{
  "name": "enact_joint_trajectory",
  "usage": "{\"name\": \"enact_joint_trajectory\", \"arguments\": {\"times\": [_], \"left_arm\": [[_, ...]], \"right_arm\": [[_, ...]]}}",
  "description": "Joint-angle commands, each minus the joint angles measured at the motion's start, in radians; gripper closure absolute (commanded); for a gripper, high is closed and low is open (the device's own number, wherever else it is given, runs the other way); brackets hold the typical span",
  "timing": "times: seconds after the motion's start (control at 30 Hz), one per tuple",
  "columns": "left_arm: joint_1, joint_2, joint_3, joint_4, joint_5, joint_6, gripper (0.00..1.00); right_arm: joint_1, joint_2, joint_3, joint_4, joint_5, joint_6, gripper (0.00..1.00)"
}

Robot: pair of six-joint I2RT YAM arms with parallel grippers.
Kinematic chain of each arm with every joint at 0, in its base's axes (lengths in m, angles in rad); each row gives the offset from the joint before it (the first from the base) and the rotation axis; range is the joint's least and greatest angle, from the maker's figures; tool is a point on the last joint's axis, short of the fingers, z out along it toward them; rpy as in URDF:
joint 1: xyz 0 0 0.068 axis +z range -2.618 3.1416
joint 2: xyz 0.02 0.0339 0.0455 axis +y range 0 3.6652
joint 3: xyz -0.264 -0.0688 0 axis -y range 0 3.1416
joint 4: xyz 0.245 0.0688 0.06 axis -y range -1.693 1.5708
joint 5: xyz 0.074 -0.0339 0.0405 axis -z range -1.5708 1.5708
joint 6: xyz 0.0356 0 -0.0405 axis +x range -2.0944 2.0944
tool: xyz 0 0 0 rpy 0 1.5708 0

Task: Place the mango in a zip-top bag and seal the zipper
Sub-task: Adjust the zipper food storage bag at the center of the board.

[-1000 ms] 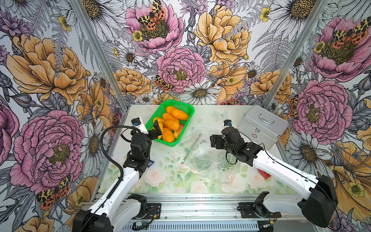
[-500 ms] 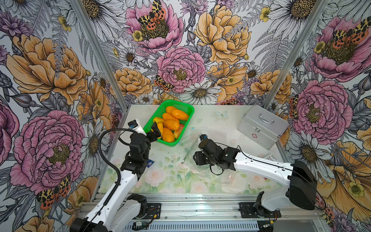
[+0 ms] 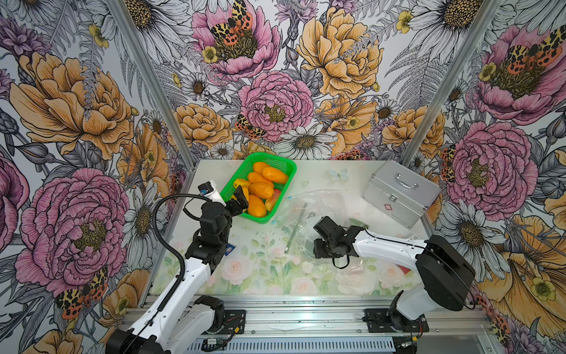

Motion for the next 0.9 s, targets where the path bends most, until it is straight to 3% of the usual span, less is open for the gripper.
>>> {"name": "enact_joint_trajectory", "arguments": {"times": [0.0, 0.2, 0.43, 0.63, 0.87], "left_arm": [[-0.009, 0.001, 0.035, -0.006, 0.003, 0.009, 0.01], [-0.011, -0.004, 0.026, -0.005, 0.002, -0.007, 0.01], [-0.009, -0.008, 0.024, -0.005, 0.015, -0.019, 0.01], [-0.003, -0.023, 0.007, -0.003, 0.044, -0.032, 0.01], [0.009, -0.064, -0.027, 0.002, 0.032, -0.042, 0.01]], "right_arm": [[-0.048, 0.014, 0.011, -0.066, 0.053, -0.093, 0.48], [-0.113, -0.016, 0.113, -0.193, 0.199, -0.193, 0.40], [-0.102, -0.009, 0.281, -0.192, 0.219, -0.252, 0.32], [-0.072, 0.156, 0.494, -0.190, 0.273, -0.338, 0.15], [-0.056, 0.390, 0.706, -0.154, 0.241, -0.412, 0.10]]}}
